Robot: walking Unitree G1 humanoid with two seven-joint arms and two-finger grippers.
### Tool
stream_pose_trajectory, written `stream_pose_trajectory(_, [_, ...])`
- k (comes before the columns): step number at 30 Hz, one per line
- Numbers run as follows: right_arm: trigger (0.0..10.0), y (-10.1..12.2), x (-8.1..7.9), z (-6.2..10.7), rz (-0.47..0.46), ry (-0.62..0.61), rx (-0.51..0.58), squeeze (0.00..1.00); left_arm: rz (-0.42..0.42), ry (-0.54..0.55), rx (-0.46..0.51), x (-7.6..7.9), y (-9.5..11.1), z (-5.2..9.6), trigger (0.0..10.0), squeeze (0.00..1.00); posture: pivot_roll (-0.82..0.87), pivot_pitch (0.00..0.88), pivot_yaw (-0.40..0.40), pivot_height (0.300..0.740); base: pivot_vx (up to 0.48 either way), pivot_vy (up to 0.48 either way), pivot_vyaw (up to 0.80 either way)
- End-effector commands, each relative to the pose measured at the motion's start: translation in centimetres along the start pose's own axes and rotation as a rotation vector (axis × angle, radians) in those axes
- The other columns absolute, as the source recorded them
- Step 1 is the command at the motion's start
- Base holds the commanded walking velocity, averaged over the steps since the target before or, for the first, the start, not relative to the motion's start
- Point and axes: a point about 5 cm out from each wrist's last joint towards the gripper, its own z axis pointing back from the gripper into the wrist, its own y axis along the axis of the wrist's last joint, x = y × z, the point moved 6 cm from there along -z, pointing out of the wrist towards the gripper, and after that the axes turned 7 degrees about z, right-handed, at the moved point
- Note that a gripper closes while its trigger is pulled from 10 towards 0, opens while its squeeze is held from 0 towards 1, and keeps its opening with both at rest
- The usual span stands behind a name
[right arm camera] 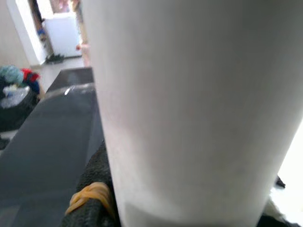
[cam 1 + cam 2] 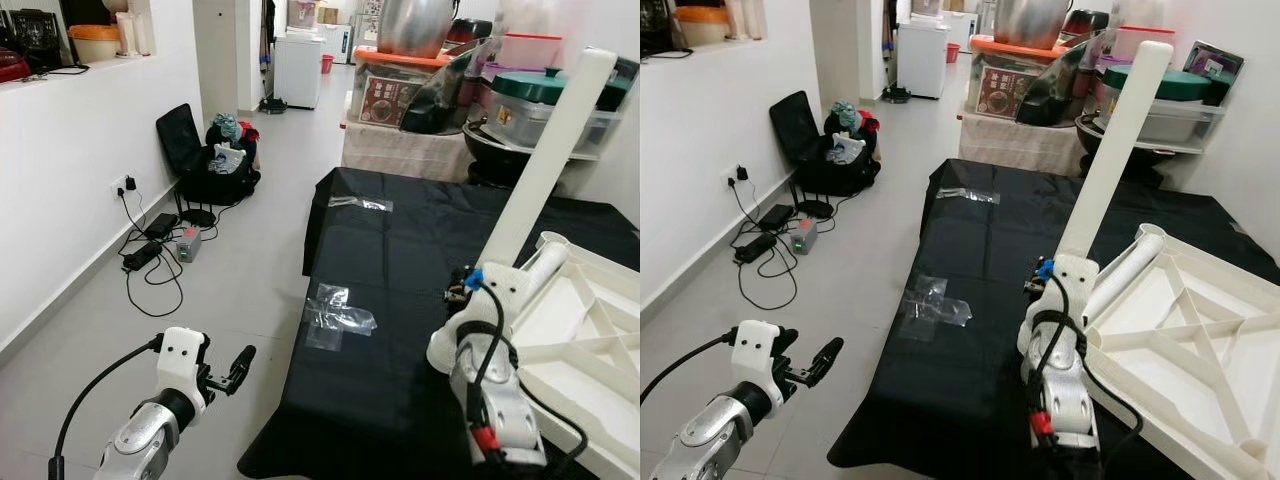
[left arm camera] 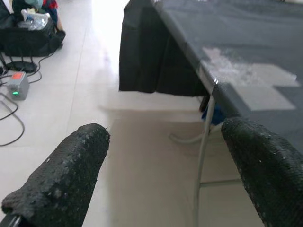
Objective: Building children table
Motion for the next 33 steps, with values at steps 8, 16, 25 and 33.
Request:
stream_pose_trajectory(8, [10.0,12.8,1.6,-1.6,-0.065,-0.021,0.371,0.00,-0.005,-0.017,-0.008,0.3,-0.2,-0.3,10.0,0.00,0.10,0.000,-0.054,0.740,0.000,0.000,0.00])
stream_pose_trajectory(16, [10.0,18.1,2.2,-0.7,-0.088,-0.018,0.544,0.00,-0.004,-0.022,-0.010,0.5,-0.2,-0.2,10.0,0.00,0.11,0.000,-0.058,0.740,0.000,0.000,0.00])
stream_pose_trajectory(25, [10.0,9.7,0.3,-1.4,0.038,0.032,0.333,0.00,-0.003,-0.022,-0.010,0.5,-0.2,-0.2,10.0,0.00,0.12,0.000,-0.069,0.740,0.000,0.000,0.00])
stream_pose_trajectory(33, [10.0,-4.3,-0.8,0.0,0.135,0.104,-0.038,0.00,-0.005,-0.017,-0.009,0.3,-0.2,-0.2,10.0,0.00,0.12,0.000,-0.066,0.740,0.000,0.000,0.00])
